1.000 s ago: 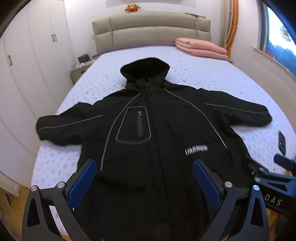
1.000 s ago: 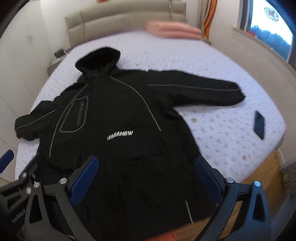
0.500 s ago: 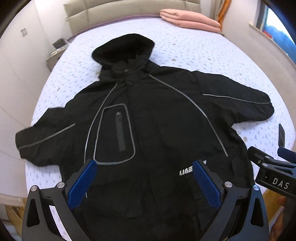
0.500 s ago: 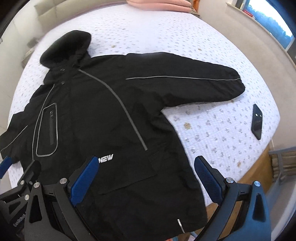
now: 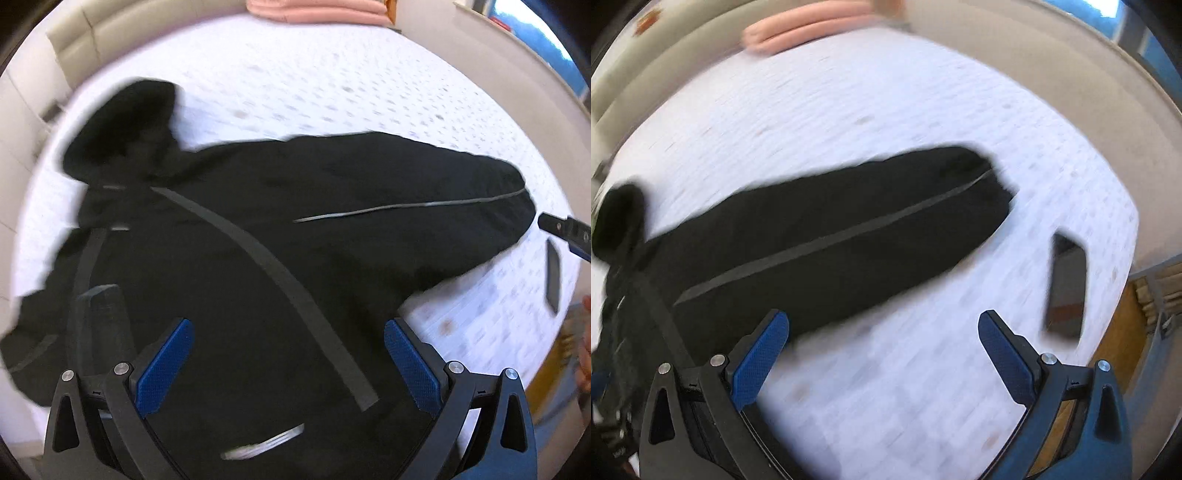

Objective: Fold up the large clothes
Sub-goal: 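Lower the right tool to the jacket sleeve cuff and close on it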

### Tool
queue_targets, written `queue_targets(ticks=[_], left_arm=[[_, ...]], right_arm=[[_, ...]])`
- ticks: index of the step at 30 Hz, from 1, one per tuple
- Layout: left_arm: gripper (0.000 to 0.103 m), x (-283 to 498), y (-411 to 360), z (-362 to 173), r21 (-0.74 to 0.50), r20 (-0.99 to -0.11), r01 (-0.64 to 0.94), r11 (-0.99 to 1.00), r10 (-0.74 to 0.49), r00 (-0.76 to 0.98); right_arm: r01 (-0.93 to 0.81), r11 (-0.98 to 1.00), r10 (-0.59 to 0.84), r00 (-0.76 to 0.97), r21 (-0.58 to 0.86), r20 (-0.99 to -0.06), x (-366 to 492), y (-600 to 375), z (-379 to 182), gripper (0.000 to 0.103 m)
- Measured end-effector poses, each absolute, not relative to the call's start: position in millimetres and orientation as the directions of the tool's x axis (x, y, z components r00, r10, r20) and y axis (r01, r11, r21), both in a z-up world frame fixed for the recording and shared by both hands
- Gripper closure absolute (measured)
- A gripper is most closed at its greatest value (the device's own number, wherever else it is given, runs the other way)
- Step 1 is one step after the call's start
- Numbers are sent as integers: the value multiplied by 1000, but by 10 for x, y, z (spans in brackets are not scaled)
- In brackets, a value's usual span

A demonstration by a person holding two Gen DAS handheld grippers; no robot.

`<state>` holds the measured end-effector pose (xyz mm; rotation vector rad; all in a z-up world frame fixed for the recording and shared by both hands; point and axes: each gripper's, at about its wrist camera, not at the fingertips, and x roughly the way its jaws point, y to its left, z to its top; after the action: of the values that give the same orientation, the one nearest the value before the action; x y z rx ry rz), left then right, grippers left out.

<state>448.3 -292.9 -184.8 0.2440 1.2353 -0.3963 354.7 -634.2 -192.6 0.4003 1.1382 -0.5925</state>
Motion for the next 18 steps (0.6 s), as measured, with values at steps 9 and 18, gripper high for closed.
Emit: queue_targets(ticks=[9,18], left_arm=[[0,4853,-4168,-2262,-88,-929,455,886,-237,283],[0,4897,-4673,-2636,-98,-946,483,870,-231,225]], right_arm=[[719,668,-57,306,191,-950,3735,-8130,-2649,17],[680,512,201,500,525,-843,3568,-8501,-3043,44]])
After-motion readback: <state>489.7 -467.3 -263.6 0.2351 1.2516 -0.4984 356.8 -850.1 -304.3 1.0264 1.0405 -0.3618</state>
